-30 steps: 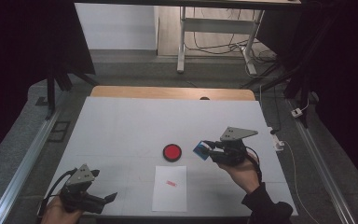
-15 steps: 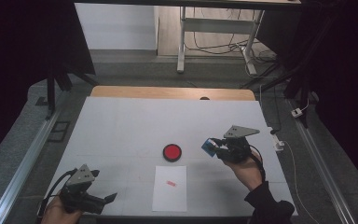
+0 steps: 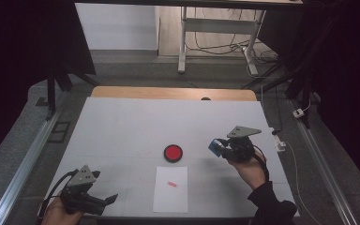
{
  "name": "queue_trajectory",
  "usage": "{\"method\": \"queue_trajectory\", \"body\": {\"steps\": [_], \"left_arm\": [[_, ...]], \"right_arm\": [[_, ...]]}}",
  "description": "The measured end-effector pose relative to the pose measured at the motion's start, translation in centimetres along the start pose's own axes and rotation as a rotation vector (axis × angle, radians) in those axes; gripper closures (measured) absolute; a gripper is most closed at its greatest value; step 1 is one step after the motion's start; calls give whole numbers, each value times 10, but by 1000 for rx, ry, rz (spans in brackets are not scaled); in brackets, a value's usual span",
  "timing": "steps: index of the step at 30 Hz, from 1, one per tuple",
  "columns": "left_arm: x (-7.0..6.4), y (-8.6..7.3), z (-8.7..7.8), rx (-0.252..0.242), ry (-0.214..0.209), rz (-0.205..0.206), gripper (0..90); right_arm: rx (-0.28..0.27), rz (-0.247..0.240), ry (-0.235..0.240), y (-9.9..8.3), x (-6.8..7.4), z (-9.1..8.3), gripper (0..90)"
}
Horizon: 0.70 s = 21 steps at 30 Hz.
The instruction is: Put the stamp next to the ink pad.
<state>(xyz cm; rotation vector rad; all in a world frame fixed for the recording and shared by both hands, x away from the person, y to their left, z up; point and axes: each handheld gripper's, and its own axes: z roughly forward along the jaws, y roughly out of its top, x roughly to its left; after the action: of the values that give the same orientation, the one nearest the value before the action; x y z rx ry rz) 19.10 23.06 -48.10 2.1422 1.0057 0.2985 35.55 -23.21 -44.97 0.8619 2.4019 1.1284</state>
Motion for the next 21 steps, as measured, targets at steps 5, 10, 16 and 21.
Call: {"method": "queue_trajectory", "body": {"steps": [5,10,16,21], "left_arm": [[0,0,0,2,0,2,0],[0,0,0,5,-1,3,0],[-1,0,1,7,2,3,0],[0,0,1,5,1,-1,0]], "right_arm": [[19,-11,-2,-2,0,3,691],[39,-19,-5,-5,0,8,691],[59,-14,-7,-9,-2,12,691],[71,-8,-4,-12,-3,16,691]]}}
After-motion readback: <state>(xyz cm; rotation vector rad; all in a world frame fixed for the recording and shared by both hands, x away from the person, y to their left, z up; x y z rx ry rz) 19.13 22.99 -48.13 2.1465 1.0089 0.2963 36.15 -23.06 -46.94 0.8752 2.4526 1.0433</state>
